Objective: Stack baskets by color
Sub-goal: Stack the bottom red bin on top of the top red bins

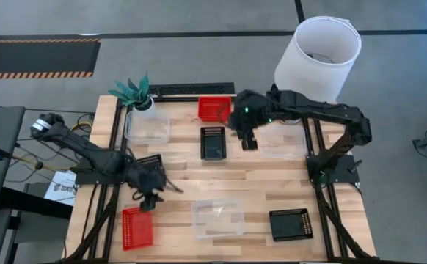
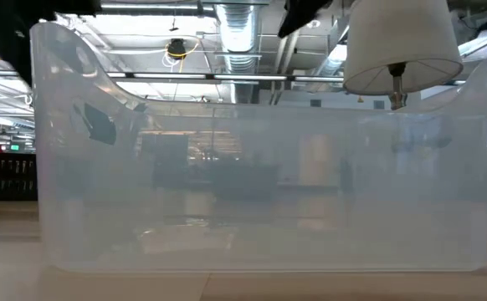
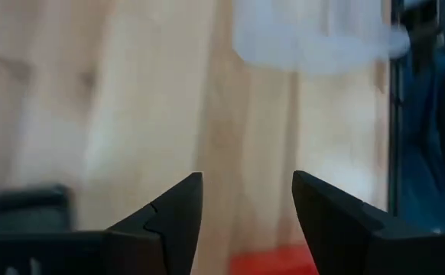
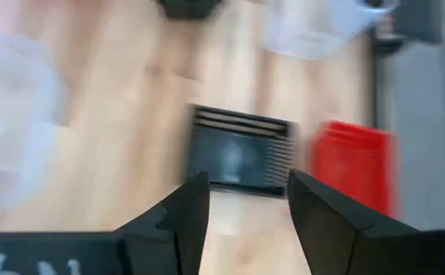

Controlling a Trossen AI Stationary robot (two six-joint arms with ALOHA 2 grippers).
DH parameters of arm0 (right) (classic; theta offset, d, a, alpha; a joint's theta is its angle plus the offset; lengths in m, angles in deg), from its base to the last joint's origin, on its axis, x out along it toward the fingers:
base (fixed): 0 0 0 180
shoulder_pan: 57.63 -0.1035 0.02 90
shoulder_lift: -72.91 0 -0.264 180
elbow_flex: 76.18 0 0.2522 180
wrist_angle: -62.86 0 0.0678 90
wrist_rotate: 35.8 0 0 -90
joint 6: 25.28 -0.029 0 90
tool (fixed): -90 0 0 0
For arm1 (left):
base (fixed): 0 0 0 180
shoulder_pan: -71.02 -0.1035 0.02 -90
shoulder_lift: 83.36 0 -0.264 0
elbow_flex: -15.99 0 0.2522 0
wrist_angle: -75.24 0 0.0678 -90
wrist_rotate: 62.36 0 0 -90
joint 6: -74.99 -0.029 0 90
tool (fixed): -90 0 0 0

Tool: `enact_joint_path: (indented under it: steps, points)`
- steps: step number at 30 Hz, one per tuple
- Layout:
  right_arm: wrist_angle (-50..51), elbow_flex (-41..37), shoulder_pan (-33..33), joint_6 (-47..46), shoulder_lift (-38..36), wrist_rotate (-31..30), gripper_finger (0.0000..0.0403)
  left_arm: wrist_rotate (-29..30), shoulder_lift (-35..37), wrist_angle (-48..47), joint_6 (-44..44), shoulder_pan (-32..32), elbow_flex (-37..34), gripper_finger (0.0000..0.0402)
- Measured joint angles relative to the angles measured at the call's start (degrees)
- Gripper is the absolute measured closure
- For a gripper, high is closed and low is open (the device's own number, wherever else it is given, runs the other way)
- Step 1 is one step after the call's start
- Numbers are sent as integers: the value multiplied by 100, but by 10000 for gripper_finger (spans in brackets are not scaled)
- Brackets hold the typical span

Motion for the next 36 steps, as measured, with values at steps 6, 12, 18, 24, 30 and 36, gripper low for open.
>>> enact_joint_path:
  steps: [6, 12, 18, 24, 30, 36]
  points:
    - [38, -5, -938, -1042, 123, 115, 215, -97, -192, -427, 867, 734, 64, 212]
    - [140, -13, -1707, -1847, 221, -114, 224, 124, -183, -1268, 1884, 1343, 40, 212]
    - [84, -90, -2308, -2468, 220, -808, 230, 166, -183, -1184, 2328, 1749, -305, 212]
    - [-305, -139, -2777, -2855, 212, -1317, 235, 236, -185, -998, 2586, 1949, -478, 212]
    - [-1695, -680, -3110, -3094, 222, -1285, 234, 281, -185, -959, 2629, 2082, -478, 212]
    - [-2380, -1084, -3402, -3434, 224, -1316, 240, 331, -194, -735, 2629, 2216, -480, 212]
